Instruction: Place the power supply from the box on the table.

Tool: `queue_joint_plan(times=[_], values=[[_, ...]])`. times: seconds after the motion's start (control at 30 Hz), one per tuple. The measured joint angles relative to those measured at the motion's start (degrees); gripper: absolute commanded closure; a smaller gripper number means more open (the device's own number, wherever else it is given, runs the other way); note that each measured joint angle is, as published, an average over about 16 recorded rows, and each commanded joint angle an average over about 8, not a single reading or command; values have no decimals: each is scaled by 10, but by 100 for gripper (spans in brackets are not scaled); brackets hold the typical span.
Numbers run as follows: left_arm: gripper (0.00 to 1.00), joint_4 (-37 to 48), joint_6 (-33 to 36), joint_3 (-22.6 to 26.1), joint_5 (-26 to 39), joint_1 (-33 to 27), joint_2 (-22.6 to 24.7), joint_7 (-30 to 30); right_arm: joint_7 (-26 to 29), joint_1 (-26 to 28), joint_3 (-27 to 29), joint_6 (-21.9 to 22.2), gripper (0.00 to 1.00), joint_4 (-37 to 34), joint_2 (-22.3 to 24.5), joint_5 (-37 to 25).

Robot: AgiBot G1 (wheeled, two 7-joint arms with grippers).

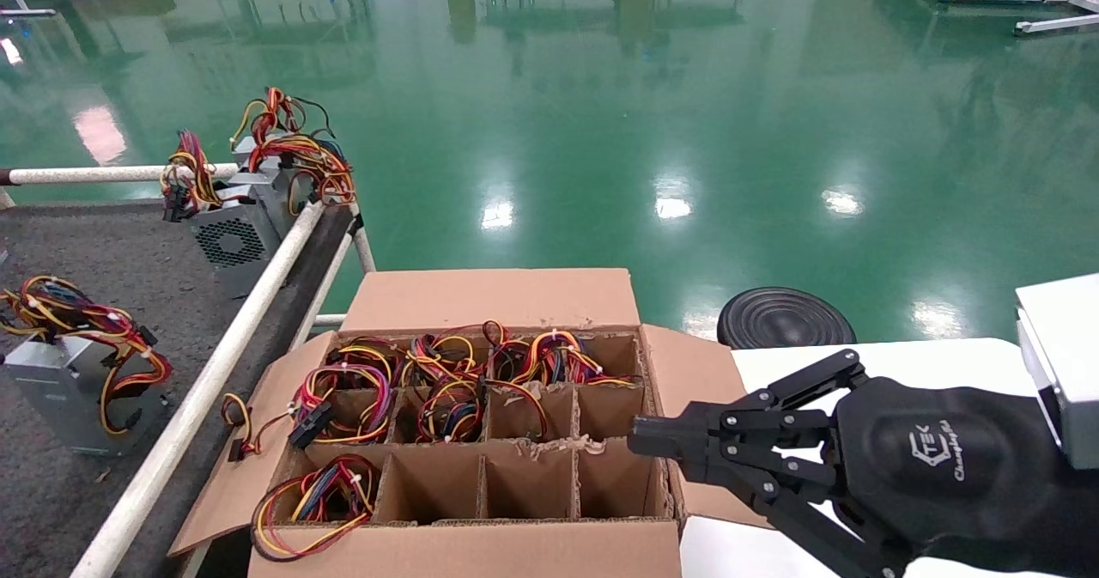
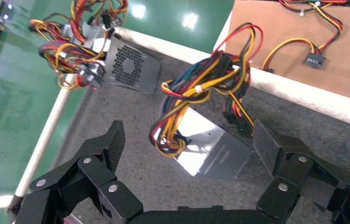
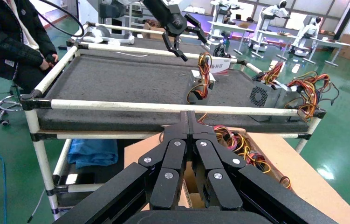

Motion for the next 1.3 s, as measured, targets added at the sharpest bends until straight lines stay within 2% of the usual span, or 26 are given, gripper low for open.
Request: queue_joint_plan(times=[0.37, 0.7, 1.0, 1.3], values=[[0, -23, 6, 32, -14, 3, 2, -44, 0, 0, 0, 0, 100, 0, 0, 0], [0, -57, 12, 57, -53, -3, 7, -68, 0, 0, 0, 0, 100, 0, 0, 0], [0, -94, 18, 76, -115, -14, 16, -76, 0, 0, 0, 0, 100, 0, 0, 0], [0, -131, 42, 78, -213, -11, 32, -81, 0, 0, 0, 0, 100, 0, 0, 0]])
